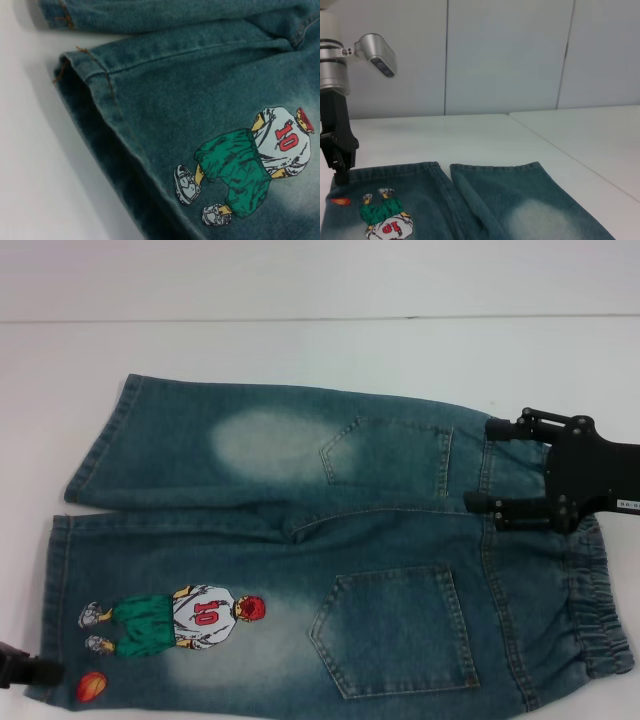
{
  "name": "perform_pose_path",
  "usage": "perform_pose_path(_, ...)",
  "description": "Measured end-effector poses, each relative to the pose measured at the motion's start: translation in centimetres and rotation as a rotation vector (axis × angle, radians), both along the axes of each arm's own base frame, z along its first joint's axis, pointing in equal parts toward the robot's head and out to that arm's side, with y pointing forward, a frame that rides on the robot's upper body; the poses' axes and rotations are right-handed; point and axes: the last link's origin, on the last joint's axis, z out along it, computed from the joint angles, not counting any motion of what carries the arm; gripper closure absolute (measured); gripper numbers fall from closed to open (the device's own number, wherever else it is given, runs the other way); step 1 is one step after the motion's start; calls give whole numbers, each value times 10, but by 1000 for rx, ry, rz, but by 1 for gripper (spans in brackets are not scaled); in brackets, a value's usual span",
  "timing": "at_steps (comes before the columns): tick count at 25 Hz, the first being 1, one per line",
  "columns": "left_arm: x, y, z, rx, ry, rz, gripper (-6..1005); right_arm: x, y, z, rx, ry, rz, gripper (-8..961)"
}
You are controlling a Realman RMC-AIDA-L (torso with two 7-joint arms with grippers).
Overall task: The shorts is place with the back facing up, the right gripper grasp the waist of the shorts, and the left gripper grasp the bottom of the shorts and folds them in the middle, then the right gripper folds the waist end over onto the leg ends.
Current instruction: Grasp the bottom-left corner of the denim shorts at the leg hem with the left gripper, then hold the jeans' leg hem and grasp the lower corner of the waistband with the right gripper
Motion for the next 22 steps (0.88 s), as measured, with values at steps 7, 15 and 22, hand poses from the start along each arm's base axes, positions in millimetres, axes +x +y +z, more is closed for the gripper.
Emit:
perform_pose_path(7,-1,1,0,0,5,0,895,2,-4,3,-11,16,-14,52)
perform_pose_path(15,2,3,-2,-5,0,-8,983,7,-11,40,-50,-176,-192,53)
perform_pose_path(22,3,5,-1,-7,1,-15,983,7,-22,67,-285,-428,-370,55)
